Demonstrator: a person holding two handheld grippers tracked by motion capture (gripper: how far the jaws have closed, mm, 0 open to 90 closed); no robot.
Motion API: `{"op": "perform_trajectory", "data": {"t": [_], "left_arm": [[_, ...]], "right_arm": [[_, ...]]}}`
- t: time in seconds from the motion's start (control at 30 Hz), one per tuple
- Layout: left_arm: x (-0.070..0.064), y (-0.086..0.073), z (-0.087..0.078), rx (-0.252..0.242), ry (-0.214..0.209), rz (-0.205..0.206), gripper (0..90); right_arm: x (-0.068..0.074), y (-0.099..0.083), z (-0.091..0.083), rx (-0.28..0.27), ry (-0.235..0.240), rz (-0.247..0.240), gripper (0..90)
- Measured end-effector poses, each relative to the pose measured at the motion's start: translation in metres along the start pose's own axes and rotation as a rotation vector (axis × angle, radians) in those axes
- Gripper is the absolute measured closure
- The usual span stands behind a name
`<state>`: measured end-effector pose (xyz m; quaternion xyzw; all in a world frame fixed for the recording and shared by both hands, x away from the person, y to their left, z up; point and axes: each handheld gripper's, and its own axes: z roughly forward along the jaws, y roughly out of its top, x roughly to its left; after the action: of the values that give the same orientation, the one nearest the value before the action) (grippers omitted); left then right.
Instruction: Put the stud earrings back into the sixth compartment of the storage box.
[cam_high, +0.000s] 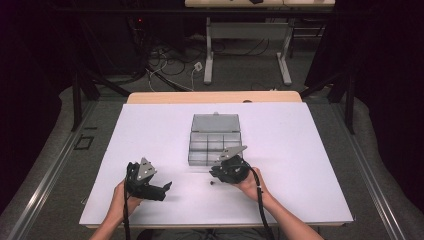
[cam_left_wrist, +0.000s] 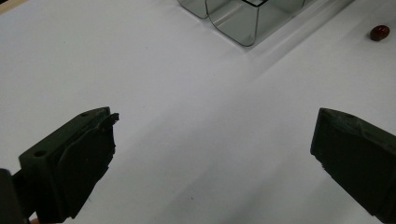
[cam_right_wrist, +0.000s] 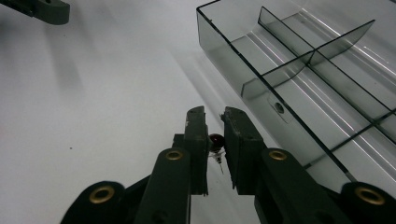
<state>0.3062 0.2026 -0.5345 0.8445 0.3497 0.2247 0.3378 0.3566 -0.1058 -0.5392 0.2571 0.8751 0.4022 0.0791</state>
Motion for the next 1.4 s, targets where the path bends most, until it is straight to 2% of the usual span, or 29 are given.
{"op": "perform_trajectory", "data": {"t": [0.57, 0.83, 1.4], "left_arm": [[0.000, 0.000, -0.001, 0.004, -0.004, 0.004, 0.0], [0.001, 0.000, -0.001, 0.004, -0.003, 0.004, 0.0], [0.001, 0.000, -0.001, 0.009, -0.003, 0.007, 0.0]], "right_arm": [[-0.005, -0.003, -0.015, -0.022, -0.040, 0.004, 80.0], [-0.005, -0.003, -0.020, -0.039, -0.071, -0.005, 80.1], [-0.010, -0.003, -0.027, -0.062, -0.103, 0.003, 80.1]]}}
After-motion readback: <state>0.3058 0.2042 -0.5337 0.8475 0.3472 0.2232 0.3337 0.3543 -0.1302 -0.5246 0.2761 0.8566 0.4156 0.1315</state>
